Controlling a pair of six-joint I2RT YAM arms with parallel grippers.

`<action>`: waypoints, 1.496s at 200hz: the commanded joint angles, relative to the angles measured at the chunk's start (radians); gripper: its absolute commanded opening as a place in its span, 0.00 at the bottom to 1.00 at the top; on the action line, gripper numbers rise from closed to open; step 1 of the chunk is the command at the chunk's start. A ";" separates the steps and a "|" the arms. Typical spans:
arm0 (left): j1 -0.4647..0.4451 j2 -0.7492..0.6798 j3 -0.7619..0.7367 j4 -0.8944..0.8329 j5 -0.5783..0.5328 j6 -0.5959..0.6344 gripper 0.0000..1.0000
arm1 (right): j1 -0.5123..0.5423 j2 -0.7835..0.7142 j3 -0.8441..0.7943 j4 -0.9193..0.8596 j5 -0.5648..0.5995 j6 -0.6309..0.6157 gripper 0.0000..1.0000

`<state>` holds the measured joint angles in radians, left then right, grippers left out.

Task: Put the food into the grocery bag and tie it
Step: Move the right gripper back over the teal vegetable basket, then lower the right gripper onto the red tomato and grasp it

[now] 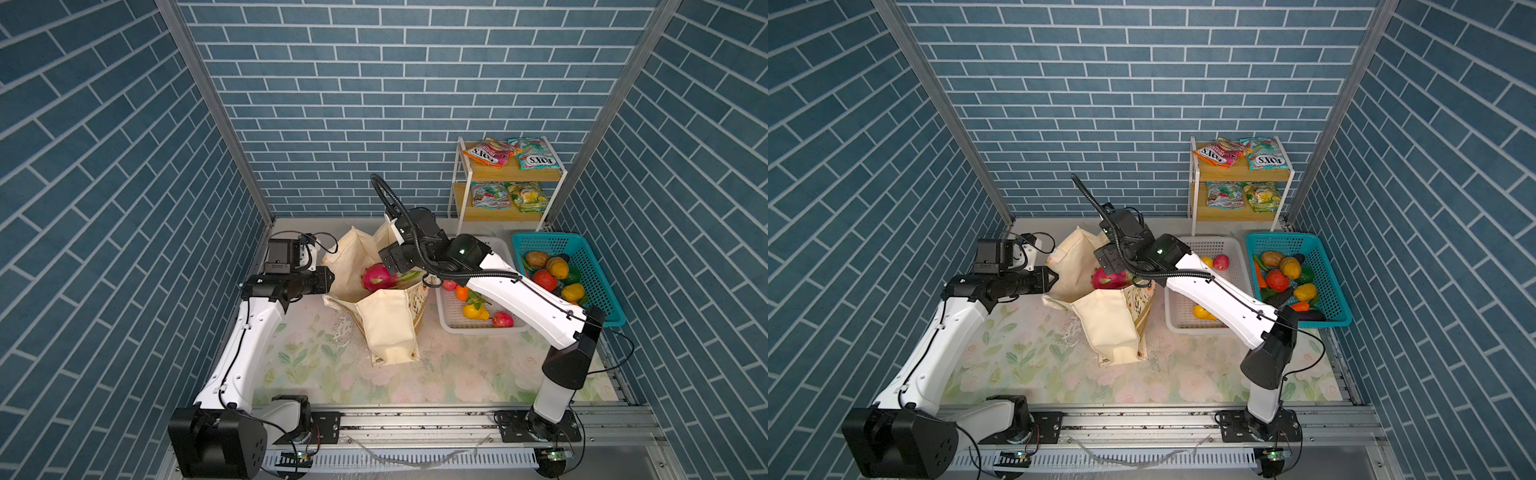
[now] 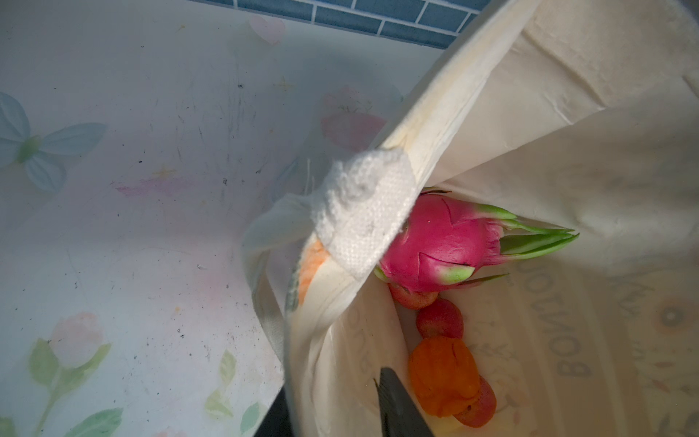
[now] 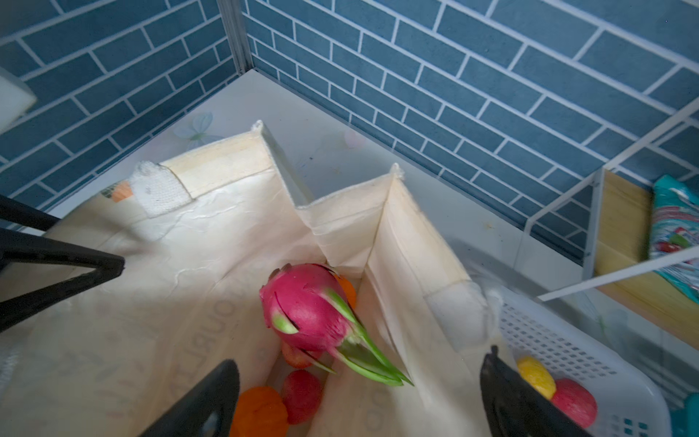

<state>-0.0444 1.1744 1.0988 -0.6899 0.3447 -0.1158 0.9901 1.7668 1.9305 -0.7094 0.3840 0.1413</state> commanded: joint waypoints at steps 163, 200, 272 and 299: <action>-0.029 0.020 0.001 -0.031 -0.006 0.005 0.37 | -1.147 -0.291 -0.588 0.108 -0.329 0.346 0.94; -0.029 0.016 0.003 -0.037 -0.012 0.007 0.37 | -1.208 -0.201 -0.621 0.134 -0.371 0.422 0.94; -0.029 0.012 0.004 -0.036 -0.010 0.005 0.37 | -1.226 -0.057 -0.660 0.176 -0.326 0.454 0.94; -0.029 0.013 0.004 -0.036 -0.009 0.006 0.37 | -1.226 -0.019 -0.671 0.194 -0.325 0.464 0.94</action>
<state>-0.0658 1.1927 1.0988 -0.6937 0.3264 -0.1162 -0.2321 1.7191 1.2770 -0.5388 0.0444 0.5552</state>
